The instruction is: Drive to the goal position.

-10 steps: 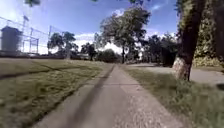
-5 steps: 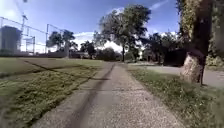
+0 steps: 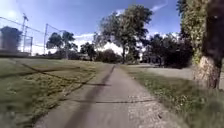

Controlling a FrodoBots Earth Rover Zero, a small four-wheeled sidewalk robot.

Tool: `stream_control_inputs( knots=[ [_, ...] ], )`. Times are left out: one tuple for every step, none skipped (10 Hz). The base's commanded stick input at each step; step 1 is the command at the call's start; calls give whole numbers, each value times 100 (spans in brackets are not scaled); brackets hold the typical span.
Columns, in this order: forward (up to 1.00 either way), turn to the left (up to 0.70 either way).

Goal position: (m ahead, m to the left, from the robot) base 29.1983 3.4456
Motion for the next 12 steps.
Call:
stream_control_inputs(
  knots=[
    [100, 0],
    [100, 0],
    [100, 0],
    [100, 0],
    [100, 0],
    [100, 0],
    [100, 0],
    [100, 0],
    [100, 0],
    [100, 0],
    [100, 0],
    [100, 0]
  ],
)
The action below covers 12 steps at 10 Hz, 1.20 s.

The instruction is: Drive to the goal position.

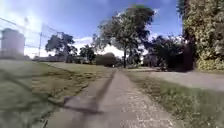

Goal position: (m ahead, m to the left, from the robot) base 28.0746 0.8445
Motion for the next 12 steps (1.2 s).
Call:
stream_control_inputs(
  knots=[
    [100, 0],
    [100, 0],
    [100, 0],
    [100, 0],
    [100, 0],
    [100, 0],
    [100, 0],
    [100, 0],
    [100, 0],
    [100, 5],
    [100, 24],
    [100, 27]
  ],
)
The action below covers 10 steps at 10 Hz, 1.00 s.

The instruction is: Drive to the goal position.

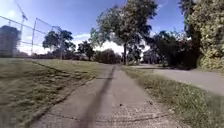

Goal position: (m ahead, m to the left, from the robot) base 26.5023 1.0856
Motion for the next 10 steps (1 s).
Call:
stream_control_inputs(
  knots=[
    [100, 14],
    [100, 1],
    [100, 0],
    [100, 0],
    [100, 0],
    [100, 0],
    [100, 0],
    [100, 0],
    [100, 0],
    [100, 0]
  ],
)
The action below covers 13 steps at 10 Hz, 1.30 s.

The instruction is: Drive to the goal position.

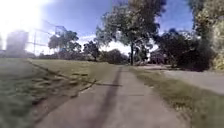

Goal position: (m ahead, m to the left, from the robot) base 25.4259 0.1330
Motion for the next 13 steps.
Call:
stream_control_inputs(
  knots=[
    [100, 0],
    [100, 0],
    [100, 0],
    [100, 0],
    [100, 0],
    [100, 0],
    [100, 0],
    [100, 0],
    [100, 0],
    [100, 0],
    [100, 0],
    [100, 0],
    [100, 0]
  ],
)
